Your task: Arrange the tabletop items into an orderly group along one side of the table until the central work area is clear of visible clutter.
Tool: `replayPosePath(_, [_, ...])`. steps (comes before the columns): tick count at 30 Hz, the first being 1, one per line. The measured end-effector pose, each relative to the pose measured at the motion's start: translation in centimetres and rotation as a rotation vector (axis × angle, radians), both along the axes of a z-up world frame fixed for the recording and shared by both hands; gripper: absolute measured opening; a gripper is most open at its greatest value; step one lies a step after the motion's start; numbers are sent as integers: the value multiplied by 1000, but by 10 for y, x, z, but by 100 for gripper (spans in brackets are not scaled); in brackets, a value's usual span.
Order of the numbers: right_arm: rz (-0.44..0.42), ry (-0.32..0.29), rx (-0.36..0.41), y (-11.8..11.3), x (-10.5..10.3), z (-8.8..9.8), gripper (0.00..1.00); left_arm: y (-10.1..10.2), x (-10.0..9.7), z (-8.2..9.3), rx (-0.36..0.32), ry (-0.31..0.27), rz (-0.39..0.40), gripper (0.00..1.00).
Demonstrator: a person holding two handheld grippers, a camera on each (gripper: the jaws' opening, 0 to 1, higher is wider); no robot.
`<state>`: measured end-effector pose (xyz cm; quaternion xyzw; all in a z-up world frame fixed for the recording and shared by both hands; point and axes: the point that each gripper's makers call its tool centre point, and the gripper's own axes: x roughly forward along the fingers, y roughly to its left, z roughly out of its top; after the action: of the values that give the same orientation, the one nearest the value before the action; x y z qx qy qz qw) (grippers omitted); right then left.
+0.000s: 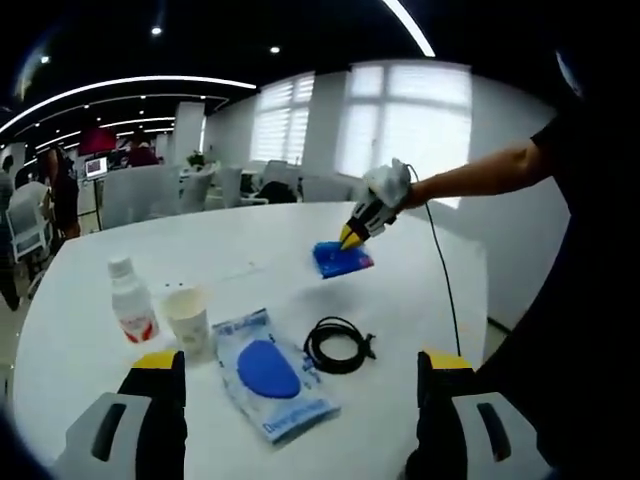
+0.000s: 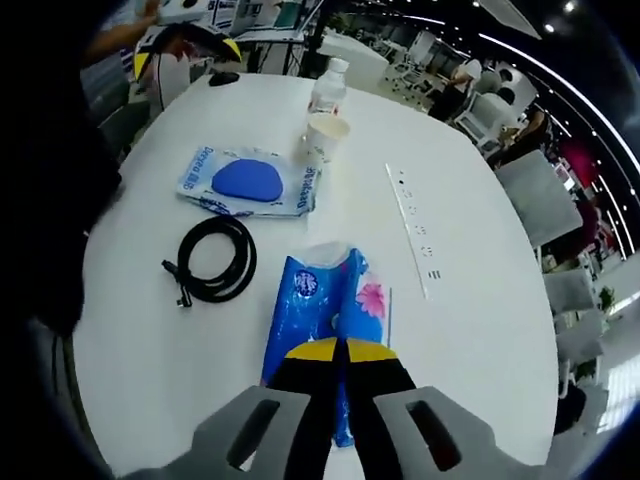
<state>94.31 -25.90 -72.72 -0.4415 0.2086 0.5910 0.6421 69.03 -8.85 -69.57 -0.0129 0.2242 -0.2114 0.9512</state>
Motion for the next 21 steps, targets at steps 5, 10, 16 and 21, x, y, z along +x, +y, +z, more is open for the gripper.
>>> replayPosePath(5, [41, -14, -16, -13, 13, -9, 0, -5, 4, -1, 5, 1, 24, 95])
replayPosePath(10, [113, -10, -54, -23, 14, -28, 0, -11, 12, -7, 2, 11, 55, 94])
replayPosePath(16, [217, -25, -102, -31, 22, -59, 0, -18, 18, -16, 4, 32, 91, 94])
replayPosePath(21, [304, -58, -147, -33, 29, -77, 0, -20, 25, -21, 5, 46, 110, 94])
